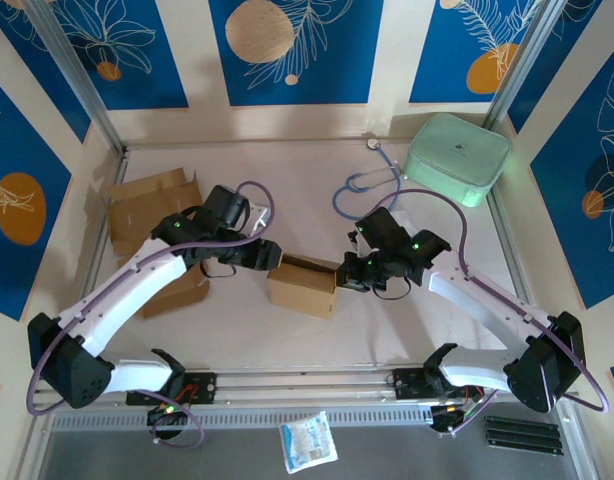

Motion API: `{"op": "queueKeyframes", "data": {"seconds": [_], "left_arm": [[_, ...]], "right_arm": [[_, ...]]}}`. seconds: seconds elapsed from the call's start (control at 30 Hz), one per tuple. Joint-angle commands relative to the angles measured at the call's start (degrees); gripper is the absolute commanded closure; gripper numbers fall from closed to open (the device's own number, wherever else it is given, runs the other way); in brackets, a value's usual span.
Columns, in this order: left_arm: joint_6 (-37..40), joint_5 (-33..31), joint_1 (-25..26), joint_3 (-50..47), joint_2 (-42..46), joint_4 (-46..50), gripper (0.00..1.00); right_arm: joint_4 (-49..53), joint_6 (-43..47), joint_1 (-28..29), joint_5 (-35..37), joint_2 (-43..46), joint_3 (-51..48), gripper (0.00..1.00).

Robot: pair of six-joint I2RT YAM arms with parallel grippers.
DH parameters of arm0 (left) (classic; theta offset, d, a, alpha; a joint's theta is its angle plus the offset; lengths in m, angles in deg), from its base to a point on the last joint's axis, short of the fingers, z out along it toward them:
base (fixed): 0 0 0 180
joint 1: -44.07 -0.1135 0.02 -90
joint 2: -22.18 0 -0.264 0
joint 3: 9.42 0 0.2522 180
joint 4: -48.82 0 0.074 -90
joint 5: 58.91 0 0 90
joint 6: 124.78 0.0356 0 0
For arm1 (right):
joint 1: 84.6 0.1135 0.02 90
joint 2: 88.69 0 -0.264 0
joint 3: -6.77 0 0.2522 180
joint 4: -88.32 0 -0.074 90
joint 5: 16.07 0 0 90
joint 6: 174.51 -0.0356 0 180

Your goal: Fold the paper box

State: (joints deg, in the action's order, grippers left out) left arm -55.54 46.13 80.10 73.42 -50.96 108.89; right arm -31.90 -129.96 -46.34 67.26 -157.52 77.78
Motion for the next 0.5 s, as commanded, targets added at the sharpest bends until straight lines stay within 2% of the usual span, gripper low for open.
{"op": "queueKeyframes", "data": {"seconds": [0.0, 0.13, 0.27, 0.4, 0.47], "left_arm": [[-7.8, -4.8, 0.4, 1.6, 0.5, -2.3, 0.44], [-12.3, -6.8, 0.2, 2.6, -2.1, -3.6, 0.44], [-13.7, -5.4, 0.1, 3.5, -5.3, -3.3, 0.44], [-15.1, -1.3, 0.2, 2.3, -6.1, -6.1, 0.44], [-15.3, -1.3, 0.2, 1.5, -6.0, -6.4, 0.47]], "right_arm": [[4.8, -0.2, 0.6, 0.5, -1.8, -1.6, 0.94], [4.8, -0.2, 0.7, 0.6, -1.6, -1.5, 0.94], [5.1, 0.2, 0.7, 0.5, -1.5, -1.0, 0.93], [5.1, 0.3, 0.7, 0.6, -1.7, -0.9, 0.93], [5.0, 0.3, 0.7, 0.4, -2.0, -0.8, 0.93]]}}
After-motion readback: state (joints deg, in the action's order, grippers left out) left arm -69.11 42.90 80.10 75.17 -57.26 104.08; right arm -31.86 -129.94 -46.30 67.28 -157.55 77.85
